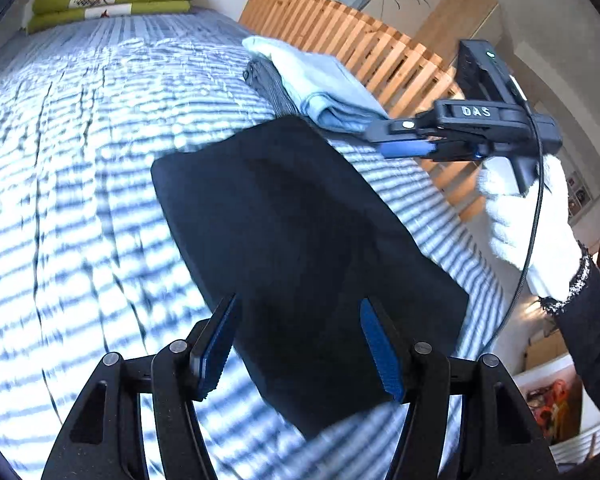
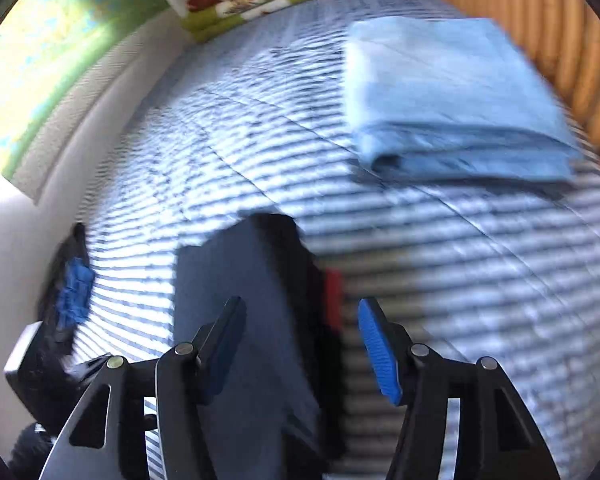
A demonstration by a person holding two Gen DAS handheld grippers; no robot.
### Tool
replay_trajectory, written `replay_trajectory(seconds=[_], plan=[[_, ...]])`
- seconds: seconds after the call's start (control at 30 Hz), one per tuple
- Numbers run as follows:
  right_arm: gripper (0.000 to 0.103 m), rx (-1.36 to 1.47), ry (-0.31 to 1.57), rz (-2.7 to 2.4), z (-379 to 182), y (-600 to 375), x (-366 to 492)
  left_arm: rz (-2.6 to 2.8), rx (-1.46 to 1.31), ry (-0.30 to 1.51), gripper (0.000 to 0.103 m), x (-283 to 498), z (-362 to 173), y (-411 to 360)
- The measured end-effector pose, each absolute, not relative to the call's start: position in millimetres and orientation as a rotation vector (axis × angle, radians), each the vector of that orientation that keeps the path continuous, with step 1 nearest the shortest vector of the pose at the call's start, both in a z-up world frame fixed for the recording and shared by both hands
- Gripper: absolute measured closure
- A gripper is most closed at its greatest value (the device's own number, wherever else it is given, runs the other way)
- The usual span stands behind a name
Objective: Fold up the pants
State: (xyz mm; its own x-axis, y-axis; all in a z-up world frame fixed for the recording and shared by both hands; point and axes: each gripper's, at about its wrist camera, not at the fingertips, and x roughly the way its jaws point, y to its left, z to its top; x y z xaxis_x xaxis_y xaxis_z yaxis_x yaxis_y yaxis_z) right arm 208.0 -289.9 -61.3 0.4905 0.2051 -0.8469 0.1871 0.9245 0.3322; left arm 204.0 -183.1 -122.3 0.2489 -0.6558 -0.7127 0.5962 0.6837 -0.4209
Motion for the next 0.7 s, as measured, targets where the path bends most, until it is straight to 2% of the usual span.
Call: replay_trajectory(seconds=[0.23, 0.3, 0.33, 0.4, 0.57, 0.7], plan=[[0.05, 0.437, 1.128, 0.024, -102, -282, 275, -0.856, -0.024, 1.039, 0.038, 216, -142, -206], [0.081, 0.513, 1.112, 0.046, -109, -288, 276, -0.86, -0.032, 1.041, 0.038, 220, -147, -208], [0.082, 0.529, 1.109, 0.044, -110, -289, 275, -0.856, -0.033, 1.043, 0.038, 222, -149, -210], [0.09, 0.486, 1.092, 0.037, -109, -284, 273, -0.853, -0.038, 1.027, 0.038, 225, -145, -206], [0.092, 0.472, 1.021, -0.037, -102, -302, 257, -0.856, -0.059, 0.966, 0.038, 247, -131, -205], [0.092, 0.559, 1.086, -0.126, -145, -328, 262, -0.845, -0.007, 0.974, 0.038, 277, -143, -230]])
